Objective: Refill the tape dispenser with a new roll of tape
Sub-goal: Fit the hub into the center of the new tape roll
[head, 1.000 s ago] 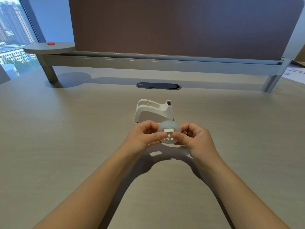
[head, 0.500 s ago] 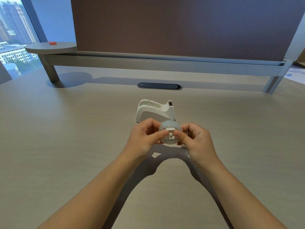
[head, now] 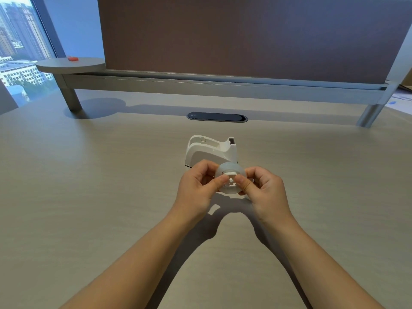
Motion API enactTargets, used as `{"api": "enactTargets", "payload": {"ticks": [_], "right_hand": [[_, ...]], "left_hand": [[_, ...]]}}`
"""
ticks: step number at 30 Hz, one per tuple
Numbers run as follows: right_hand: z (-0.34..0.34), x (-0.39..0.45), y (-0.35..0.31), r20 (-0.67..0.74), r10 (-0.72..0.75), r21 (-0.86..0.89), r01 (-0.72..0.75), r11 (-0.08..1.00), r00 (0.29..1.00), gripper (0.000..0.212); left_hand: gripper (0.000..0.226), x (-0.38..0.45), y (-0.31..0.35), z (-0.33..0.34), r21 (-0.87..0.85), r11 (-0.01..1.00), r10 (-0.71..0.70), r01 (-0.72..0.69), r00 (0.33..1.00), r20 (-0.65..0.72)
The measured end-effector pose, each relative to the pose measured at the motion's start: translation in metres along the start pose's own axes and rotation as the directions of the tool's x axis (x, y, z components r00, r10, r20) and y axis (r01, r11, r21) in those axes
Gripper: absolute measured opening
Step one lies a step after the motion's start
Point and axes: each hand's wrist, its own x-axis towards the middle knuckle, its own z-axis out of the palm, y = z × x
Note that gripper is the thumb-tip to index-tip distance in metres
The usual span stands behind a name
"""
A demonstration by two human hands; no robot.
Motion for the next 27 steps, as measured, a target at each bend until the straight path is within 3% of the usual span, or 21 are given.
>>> {"api": "enactTargets", "payload": {"ticks": [7,13,19,21,24,27], "right_hand": [[0.001,0.000,0.001,-0.006,-0.008,-0.011,0.008,1.000,1.000,0.019],[0.000,0.004,-0.003,0.024,0.051,0.092,-0.053,0.994,0.998,0.015],[-0.006,0.000,-0.004,0.081,-0.003,-0.102,0.011,0.995,0.997,0.037],[-0.004,-0.002,-0.006,0.167,-0.044,-0.180,0.075,0.981,0.985,0.042],[-0.003,-0.002,-0.007,0.225,-0.062,-0.214,0.111,0.970,0.972,0.029],[-0.005,-0.002,-0.005,0.206,-0.037,-0.193,0.078,0.978,0.978,0.027]], "left_hand": [[0.015,0.000,0.001,0.002,0.020,1.000,-0.007,0.007,1.000,-0.012],[0.008,0.006,0.007,-0.004,-0.260,0.920,-0.285,0.292,0.956,0.066],[0.009,0.010,0.011,-0.015,-0.384,0.760,-0.501,0.524,0.849,0.166],[0.011,0.010,0.013,-0.015,-0.379,0.727,-0.534,0.573,0.818,0.213],[0.015,0.008,0.016,-0.014,-0.308,0.726,-0.557,0.615,0.789,0.260],[0.026,0.009,0.015,-0.016,-0.051,0.859,-0.496,0.510,0.852,0.169]]}}
